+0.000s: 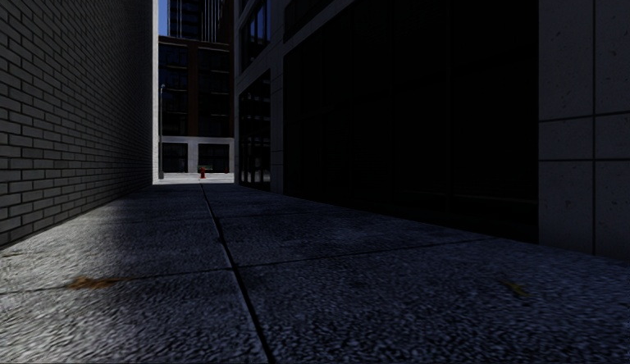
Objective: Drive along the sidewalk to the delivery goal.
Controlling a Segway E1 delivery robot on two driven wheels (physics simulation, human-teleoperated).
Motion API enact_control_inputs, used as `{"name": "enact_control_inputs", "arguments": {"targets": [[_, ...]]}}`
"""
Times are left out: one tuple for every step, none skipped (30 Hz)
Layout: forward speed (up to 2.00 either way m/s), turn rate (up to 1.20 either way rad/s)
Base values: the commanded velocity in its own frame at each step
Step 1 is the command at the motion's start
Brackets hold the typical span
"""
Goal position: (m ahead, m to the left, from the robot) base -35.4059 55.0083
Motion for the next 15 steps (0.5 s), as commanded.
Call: {"name": "enact_control_inputs", "arguments": {"targets": [[0.0, 0.56], [0.0, 0.57], [0.0, 0.58], [0.0, 0.58], [0.0, 0.58], [0.0, 0.58], [0.0, 0.58], [0.0, 0.58], [0.0, 0.58], [0.0, 0.58], [0.0, 0.58], [0.0, 0.58], [0.0, 0.58], [0.0, 0.58], [0.0, 0.58]]}}
